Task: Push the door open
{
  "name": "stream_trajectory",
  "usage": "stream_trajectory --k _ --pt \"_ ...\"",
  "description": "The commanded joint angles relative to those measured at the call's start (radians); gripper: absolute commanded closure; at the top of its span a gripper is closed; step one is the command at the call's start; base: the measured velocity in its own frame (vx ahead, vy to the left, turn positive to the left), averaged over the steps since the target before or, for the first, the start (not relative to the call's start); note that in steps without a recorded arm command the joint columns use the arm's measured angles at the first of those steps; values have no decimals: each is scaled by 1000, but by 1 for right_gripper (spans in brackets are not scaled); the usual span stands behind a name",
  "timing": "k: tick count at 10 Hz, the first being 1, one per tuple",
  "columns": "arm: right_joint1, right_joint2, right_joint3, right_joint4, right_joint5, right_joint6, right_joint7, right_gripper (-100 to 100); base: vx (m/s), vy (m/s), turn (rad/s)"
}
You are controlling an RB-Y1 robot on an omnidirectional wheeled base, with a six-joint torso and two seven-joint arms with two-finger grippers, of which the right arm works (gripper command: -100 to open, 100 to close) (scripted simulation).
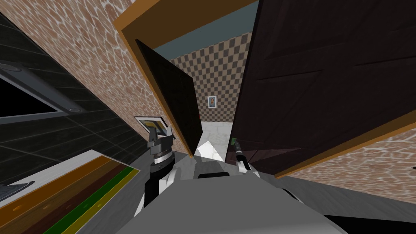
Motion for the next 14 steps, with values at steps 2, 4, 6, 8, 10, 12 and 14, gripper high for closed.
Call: stream_trajectory --k 2,4,6,8,10,12,14 --pt "0 0 0 0 0 1 0 100 -19 5 2" --pt "0 0 0 0 0 1 0 100 -9 3 -2" --pt "2 -2 -12 3 -7 1 5 100 51 1 -17" --pt "3 -5 -23 5 -14 1 8 100 173 19 -35" --pt "5 -9 -40 8 -24 0 15 100 199 17 -38" --pt "6 -12 -57 10 -34 -2 20 100 192 -20 -31" --pt "6 -12 -57 10 -34 -2 20 100 87 -2 -4"
